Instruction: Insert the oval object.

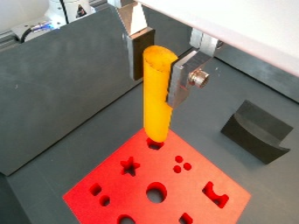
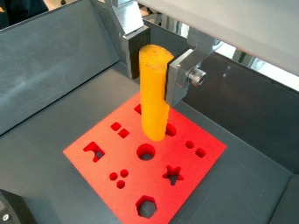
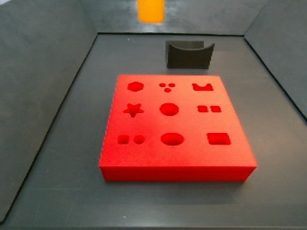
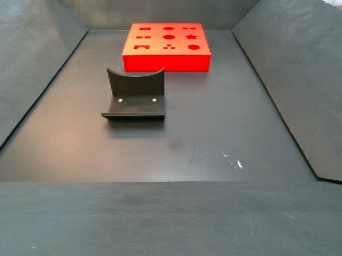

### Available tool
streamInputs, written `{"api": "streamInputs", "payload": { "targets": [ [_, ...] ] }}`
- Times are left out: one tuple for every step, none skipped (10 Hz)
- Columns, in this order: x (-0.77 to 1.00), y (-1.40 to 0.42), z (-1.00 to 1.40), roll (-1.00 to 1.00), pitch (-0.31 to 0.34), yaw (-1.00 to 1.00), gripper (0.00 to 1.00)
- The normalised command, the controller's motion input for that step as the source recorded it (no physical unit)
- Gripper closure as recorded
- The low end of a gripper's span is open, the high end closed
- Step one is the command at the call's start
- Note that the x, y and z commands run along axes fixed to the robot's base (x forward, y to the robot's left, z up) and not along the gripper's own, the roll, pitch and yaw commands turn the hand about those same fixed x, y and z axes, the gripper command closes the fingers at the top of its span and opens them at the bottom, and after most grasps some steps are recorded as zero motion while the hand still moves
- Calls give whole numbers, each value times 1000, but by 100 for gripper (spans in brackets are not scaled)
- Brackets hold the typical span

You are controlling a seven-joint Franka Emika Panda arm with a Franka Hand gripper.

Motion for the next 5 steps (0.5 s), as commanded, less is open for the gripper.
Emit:
{"api": "streamInputs", "payload": {
  "targets": [
    [69, -563, -131, 251, 0, 131, 100],
    [183, -571, -171, 204, 0, 286, 100],
    [186, -529, -191, 177, 0, 351, 100],
    [211, -466, -251, 167, 0, 420, 100],
    [286, -449, -329, 133, -11, 449, 100]
  ]
}}
